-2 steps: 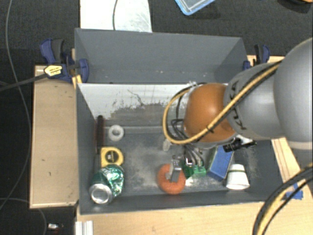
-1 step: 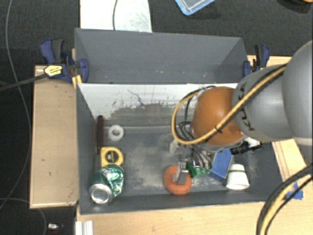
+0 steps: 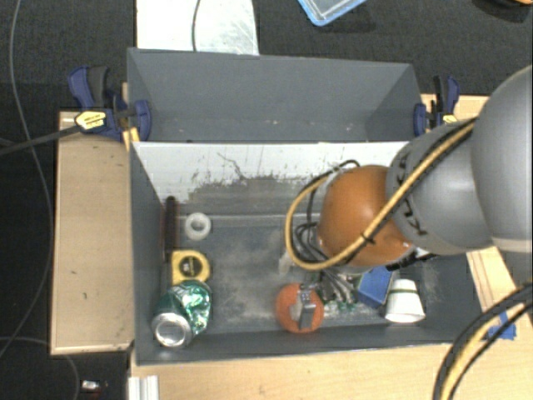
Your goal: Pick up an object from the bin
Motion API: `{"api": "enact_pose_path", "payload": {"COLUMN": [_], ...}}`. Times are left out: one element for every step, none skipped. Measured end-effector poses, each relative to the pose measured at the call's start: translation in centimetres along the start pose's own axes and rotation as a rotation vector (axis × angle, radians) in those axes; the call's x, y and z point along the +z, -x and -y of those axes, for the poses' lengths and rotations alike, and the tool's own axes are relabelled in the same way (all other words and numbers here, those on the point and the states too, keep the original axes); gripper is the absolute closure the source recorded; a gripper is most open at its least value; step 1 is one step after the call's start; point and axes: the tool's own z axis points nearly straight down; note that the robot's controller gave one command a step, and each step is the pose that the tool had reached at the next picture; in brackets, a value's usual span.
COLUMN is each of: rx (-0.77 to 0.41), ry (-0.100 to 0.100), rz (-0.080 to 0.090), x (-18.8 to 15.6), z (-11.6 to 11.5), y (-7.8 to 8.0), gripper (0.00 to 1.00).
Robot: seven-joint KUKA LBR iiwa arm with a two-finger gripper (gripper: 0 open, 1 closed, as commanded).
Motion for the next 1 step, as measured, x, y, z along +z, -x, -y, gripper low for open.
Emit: {"api": "enact_pose_path", "payload": {"rx": [0.019], "ry": [-0.003], "rz": [-0.002], "x": [0.01], "z": [10.48], "y": [0.15], "gripper": [1.00]}}
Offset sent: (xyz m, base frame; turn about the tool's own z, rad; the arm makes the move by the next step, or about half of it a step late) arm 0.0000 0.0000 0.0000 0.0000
